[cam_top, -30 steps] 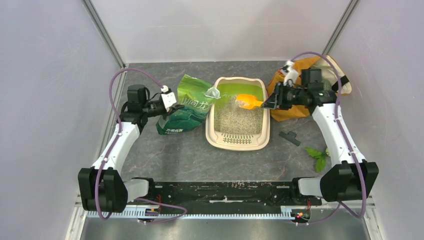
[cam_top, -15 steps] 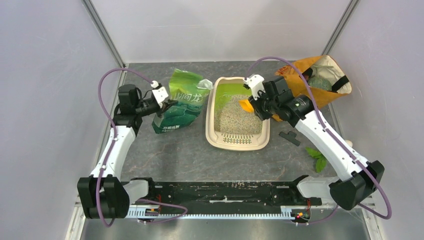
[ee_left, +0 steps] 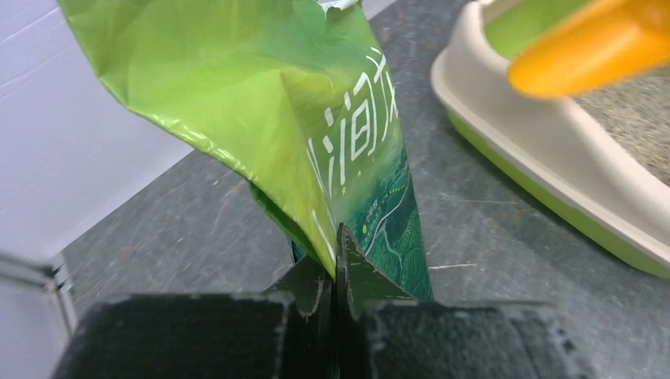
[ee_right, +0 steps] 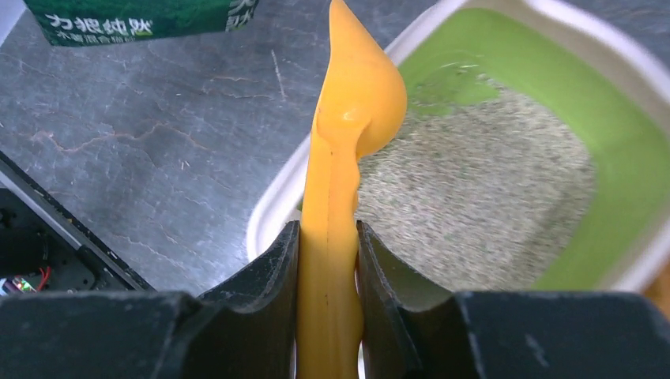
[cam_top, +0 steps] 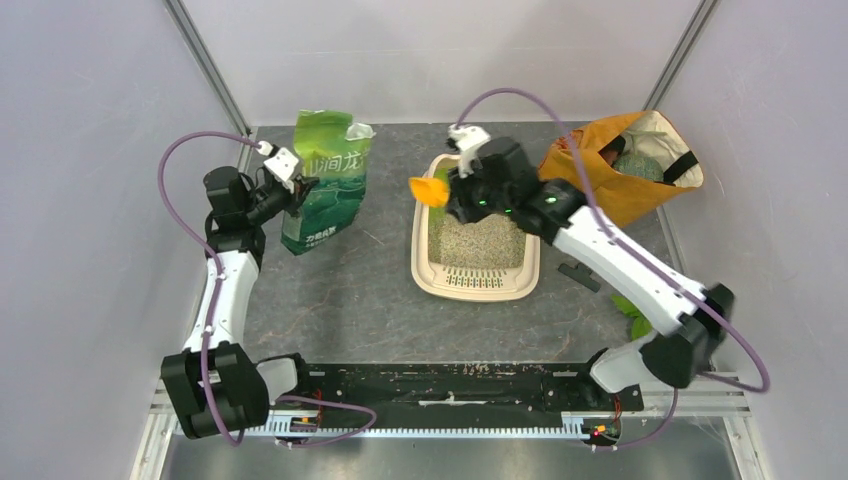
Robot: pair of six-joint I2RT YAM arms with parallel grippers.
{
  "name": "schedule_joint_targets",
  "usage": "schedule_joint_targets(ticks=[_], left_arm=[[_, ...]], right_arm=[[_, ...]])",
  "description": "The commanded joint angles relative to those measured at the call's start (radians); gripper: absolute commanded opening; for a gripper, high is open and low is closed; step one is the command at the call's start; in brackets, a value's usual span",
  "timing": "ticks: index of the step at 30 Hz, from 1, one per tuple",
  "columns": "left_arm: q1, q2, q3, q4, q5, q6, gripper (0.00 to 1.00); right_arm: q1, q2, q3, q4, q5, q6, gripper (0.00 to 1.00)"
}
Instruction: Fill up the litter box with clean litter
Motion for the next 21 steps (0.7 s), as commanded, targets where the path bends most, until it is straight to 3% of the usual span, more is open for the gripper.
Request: schedule_joint_targets(ticks=[1,10,18,21], left_arm=[[0.046,0.011,0.012,0.166,-0.090,-0.121,0.02],[0.089,0.049,-0.001,0.258,-0.117,-0.207,0.02],[0.110,0.068,-0.006,0.275,-0.084,-0.218,0.02],[0.118,0.075,0.000,0.271,-0.076,-0.217,0.02]], right_arm=[[0.135,0.148,0.086,0.120,0.180,0.152,0.00],[0.335,0.369,0.087,0.370,0.552,0.167,0.01],[0.349,0.506,0.033,0.434,0.512,0.254,0.05],[0.368,0.535,-0.001,0.491,0.498,0.243,0.18]])
